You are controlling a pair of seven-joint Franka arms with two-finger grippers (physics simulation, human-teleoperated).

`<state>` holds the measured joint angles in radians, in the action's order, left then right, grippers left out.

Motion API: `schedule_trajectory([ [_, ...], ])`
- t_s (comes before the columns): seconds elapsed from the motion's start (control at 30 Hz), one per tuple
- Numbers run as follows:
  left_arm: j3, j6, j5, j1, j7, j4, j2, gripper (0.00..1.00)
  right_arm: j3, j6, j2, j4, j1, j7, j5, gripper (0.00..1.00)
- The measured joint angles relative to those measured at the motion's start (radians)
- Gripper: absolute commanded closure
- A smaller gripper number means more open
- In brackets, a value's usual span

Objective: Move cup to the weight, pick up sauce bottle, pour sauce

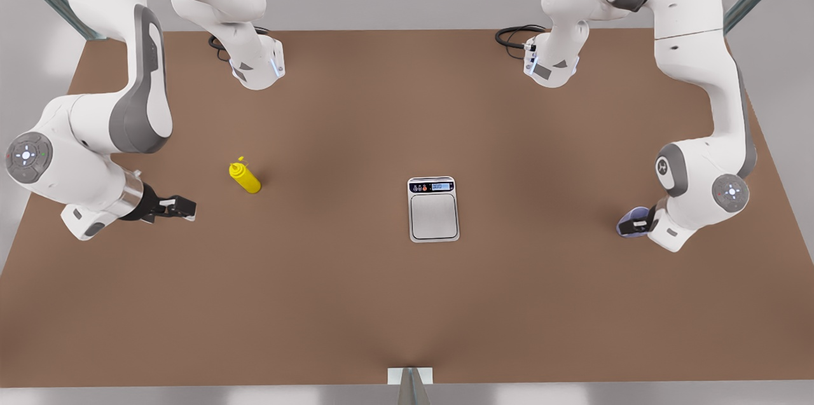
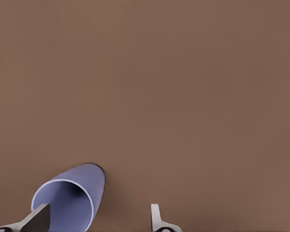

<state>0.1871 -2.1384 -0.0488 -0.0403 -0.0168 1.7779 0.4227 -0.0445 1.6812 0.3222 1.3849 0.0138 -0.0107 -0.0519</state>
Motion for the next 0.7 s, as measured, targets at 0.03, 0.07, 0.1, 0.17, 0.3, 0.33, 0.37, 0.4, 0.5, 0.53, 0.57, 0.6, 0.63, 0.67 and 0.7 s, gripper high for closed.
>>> schedule_trajectory([
  [0.03, 0.000, -0.006, 0.000, -0.001, 0.000, 0.019, 0.005, 0.01, 0.000, 0.000, 0.000, -0.001, 0.000, 0.000, 0.000, 0.00],
  [0.07, 0.010, -0.031, 0.000, -0.001, 0.000, 0.035, 0.010, 0.04, 0.000, -0.001, 0.000, -0.001, 0.000, 0.000, 0.001, 0.00],
  [0.1, 0.014, -0.045, 0.000, -0.001, 0.000, 0.045, 0.018, 0.08, 0.000, 0.001, 0.000, -0.001, 0.000, 0.000, 0.000, 0.00],
  [0.17, 0.015, -0.049, -0.001, 0.000, 0.000, 0.064, 0.031, 0.09, 0.000, 0.002, 0.002, 0.000, 0.000, 0.000, -0.003, 0.00],
  [0.3, 0.017, -0.132, -0.003, -0.001, -0.003, 0.133, 0.035, 0.09, 0.000, 0.002, 0.005, 0.005, 0.000, -0.002, -0.003, 0.00],
  [0.33, 0.017, -0.131, -0.003, -0.001, -0.006, 0.133, 0.042, 0.09, 0.000, 0.002, 0.005, 0.006, 0.000, -0.002, -0.003, 0.00],
  [0.37, 0.017, -0.128, -0.003, -0.001, -0.006, 0.133, 0.045, 0.10, 0.000, 0.002, 0.009, 0.005, 0.000, -0.002, -0.003, 0.00],
  [0.4, 0.018, -0.127, -0.003, -0.001, -0.006, 0.133, 0.048, 0.11, 0.000, 0.002, 0.011, 0.005, 0.000, -0.003, -0.003, 0.00],
  [0.5, 0.023, -0.133, -0.003, -0.001, -0.008, 0.141, 0.064, 0.15, 0.000, -0.003, 0.004, 0.040, 0.031, -0.370, -0.005, 0.00],
  [0.53, 0.023, -0.135, -0.004, -0.001, -0.008, 0.142, 0.067, 0.21, 0.000, 0.001, 0.000, 0.067, 0.079, -0.563, -0.005, 0.00],
  [0.57, 0.023, -0.136, -0.004, -0.001, -0.008, 0.143, 0.068, 0.28, 0.000, 0.002, 0.008, 0.071, 0.131, -0.746, -0.013, 0.00],
  [0.6, 0.023, -0.137, -0.004, -0.001, -0.008, 0.143, 0.074, 0.37, 0.000, 0.012, 0.017, 0.077, 0.182, -0.933, -0.024, 0.00],
  [0.63, 0.023, -0.140, -0.004, -0.001, -0.008, 0.143, 0.077, 0.42, 0.000, 0.045, 0.011, 0.136, 0.240, -1.097, -0.074, 0.00],
  [0.67, 0.023, -0.140, -0.004, -0.001, -0.008, 0.143, 0.076, 0.51, 0.000, 0.077, 0.008, 0.184, 0.277, -1.204, -0.120, 0.00],
  [0.7, 0.023, -0.140, -0.004, -0.001, -0.009, 0.143, 0.077, 0.59, 0.000, 0.081, 0.029, 0.198, 0.321, -1.325, -0.191, 0.00],
])
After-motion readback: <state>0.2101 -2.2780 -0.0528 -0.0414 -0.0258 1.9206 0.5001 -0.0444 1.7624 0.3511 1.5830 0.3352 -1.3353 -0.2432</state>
